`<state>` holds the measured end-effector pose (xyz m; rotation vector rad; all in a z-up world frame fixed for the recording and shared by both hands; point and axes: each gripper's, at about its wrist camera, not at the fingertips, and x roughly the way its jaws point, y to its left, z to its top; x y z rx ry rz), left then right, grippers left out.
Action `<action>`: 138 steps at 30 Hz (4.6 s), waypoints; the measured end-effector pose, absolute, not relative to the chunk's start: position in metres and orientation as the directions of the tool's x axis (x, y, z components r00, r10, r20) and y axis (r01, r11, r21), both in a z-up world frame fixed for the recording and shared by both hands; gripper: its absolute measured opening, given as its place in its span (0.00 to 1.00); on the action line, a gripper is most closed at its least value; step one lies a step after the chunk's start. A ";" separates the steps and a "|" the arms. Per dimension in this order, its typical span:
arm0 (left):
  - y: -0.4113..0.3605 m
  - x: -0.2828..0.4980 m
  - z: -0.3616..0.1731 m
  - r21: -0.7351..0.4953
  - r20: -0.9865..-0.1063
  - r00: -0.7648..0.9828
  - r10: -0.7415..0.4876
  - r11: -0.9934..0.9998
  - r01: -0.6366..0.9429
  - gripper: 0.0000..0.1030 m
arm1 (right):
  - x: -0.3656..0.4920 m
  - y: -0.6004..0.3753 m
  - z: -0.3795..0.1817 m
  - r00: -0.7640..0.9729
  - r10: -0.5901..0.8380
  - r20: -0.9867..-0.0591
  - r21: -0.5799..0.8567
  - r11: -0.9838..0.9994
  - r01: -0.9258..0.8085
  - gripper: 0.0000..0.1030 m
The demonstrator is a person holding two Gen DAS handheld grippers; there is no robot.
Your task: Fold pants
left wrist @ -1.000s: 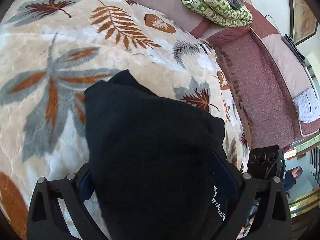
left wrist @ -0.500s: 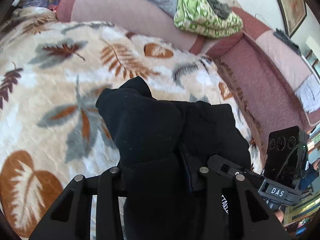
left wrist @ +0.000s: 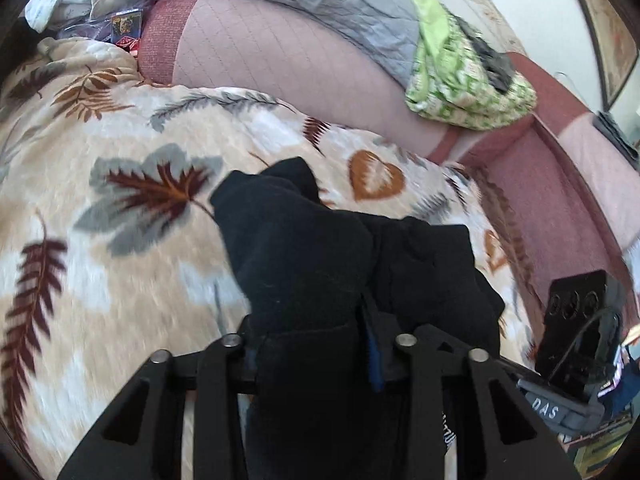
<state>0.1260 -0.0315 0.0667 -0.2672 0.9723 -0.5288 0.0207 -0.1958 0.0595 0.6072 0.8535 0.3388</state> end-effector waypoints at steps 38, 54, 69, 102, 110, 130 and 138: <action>-0.011 0.110 0.016 -0.436 -0.752 0.449 -0.483 0.875 0.210 0.64 | 0.090 -0.249 0.047 0.720 0.463 -0.518 0.718 0.693 0.071 0.62; 0.025 0.048 0.049 -0.492 -0.684 0.538 -0.492 0.856 0.157 0.65 | 0.066 -0.278 0.047 0.748 0.467 -0.471 0.786 0.607 0.116 0.62; 0.026 0.032 0.031 -0.421 -0.700 0.561 -0.442 0.890 0.175 0.66 | 0.081 -0.225 0.026 0.564 0.303 -0.768 0.479 0.856 0.193 0.08; -0.020 -0.135 0.116 -0.028 -0.433 0.896 -0.102 0.995 0.099 1.00 | -0.160 -0.186 0.042 0.763 0.032 -0.646 0.247 0.954 0.169 0.66; -0.024 -0.149 0.114 -0.021 -0.450 0.888 -0.096 0.995 0.097 1.00 | -0.173 -0.168 0.054 0.803 0.004 -0.597 0.183 0.974 0.131 0.76; -0.003 -0.095 0.026 -0.071 -0.728 0.677 -0.107 0.994 0.080 1.00 | -0.158 -0.159 0.027 0.753 -0.027 -0.657 0.135 0.979 0.152 0.78; -0.007 -0.089 0.015 -0.060 -0.759 0.644 -0.100 0.995 0.083 1.00 | -0.153 -0.164 0.021 0.745 -0.029 -0.666 0.144 0.976 0.166 0.80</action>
